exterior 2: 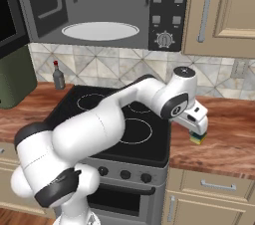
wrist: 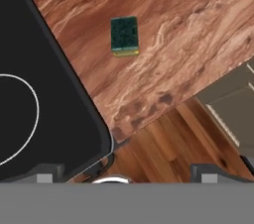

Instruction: Place the sponge inside the microwave to prepare for sanitizing.

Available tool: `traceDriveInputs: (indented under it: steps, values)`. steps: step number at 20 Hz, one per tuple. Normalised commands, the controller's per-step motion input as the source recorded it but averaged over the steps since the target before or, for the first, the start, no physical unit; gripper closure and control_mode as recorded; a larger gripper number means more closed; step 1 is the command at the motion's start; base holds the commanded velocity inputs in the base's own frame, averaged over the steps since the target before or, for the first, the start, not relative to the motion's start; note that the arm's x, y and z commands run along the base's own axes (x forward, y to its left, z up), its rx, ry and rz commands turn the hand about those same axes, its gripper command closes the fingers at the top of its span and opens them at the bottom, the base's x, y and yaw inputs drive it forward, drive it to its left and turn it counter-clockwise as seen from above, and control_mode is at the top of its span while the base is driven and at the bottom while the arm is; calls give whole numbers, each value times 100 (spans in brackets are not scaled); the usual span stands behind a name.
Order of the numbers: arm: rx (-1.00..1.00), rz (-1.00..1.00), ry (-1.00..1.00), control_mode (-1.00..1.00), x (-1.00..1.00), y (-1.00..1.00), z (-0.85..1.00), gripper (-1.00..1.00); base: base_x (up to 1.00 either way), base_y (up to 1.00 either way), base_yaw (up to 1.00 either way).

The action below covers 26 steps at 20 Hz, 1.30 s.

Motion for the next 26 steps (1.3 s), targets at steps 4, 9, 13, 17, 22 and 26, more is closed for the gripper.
traceDriveInputs:
  steps: [4, 9, 13, 17, 22, 26]
  values:
    - [0, 0, 0, -100, 27, -2, -16, -100, 0, 0, 0]
    - [0, 0, 0, -100, 27, -10, -9, -100, 0, 0, 0]
    - [0, 0, 0, -100, 15, -26, -11, -100, 0, 0, 0]
    - [0, 0, 0, -100, 25, -32, -21, -100, 0, 0, 0]
    - [0, 0, 0, -100, 29, -28, -25, -100, 0, 0, 0]
    - [0, 0, 1, -100, 23, -9, -12, -100, 0, 0, 0]
